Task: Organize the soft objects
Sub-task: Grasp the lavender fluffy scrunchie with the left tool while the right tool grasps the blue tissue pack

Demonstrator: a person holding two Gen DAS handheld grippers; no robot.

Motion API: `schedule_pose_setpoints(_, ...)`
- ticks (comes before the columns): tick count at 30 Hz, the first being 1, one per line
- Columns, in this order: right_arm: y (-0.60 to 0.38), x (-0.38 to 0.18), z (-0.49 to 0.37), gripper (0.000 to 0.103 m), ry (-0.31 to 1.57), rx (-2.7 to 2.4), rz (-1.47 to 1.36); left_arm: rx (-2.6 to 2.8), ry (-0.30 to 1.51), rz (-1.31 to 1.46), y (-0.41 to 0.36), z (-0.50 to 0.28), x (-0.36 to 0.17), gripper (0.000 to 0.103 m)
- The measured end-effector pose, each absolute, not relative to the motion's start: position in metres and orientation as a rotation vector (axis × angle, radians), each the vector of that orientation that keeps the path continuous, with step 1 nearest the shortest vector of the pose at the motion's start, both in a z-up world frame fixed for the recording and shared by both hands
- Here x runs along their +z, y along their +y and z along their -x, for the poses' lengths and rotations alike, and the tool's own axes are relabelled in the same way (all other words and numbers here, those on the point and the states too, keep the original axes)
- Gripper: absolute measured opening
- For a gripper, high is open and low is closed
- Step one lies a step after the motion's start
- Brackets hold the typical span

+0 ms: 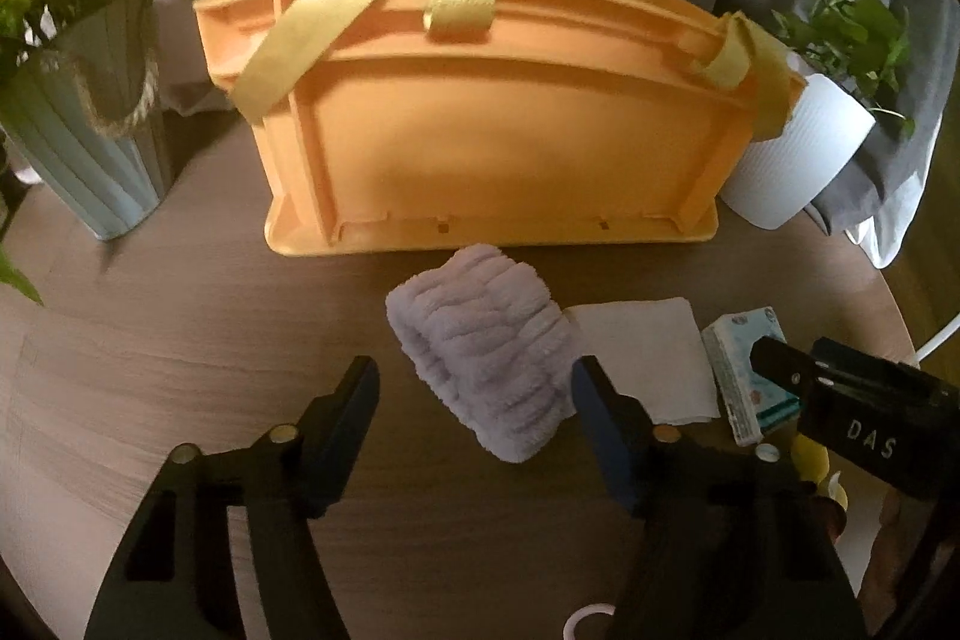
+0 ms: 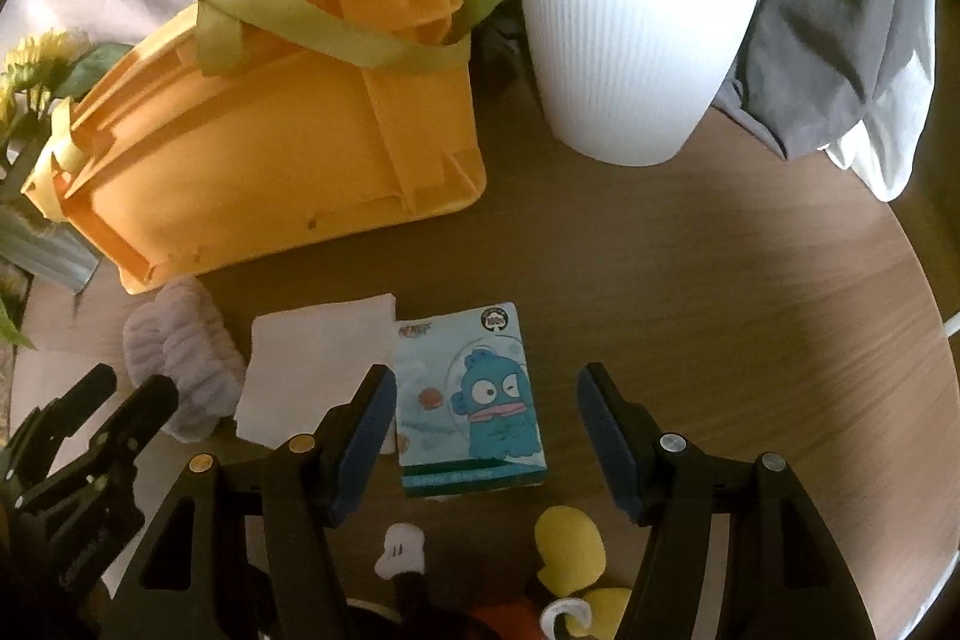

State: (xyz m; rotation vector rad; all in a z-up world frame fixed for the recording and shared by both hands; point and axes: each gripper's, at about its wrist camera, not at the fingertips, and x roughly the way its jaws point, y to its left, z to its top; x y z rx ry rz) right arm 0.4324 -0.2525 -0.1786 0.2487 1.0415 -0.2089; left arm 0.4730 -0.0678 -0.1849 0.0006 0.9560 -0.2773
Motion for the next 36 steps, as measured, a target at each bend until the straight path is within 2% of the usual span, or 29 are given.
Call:
schedule_pose_setpoints(13,-0.252,-0.19,-0.44,0.063,1.07,-0.186,-0.256,-0.319,0.995,0.054,-0.073,-0.481,-0.194,0.031)
schedule_pose_setpoints(18,-0.252,-0.192,-0.441,0.055,1.08,-0.166,-0.247,-0.319,0.996,0.057,-0.077,-0.483,-0.193,0.026)
schedule_pose_setpoints(29,-0.258,-0.193,-0.441,0.054,1.067,-0.151,-0.253,-0.331,0.971,0.032,-0.08,-0.479,-0.186,0.015)
schedule_pose_setpoints(36,-0.249,-0.177,-0.435,0.054,1.032,-0.128,-0.244,-0.334,0.928,0.021,-0.07,-0.468,-0.171,0.013)
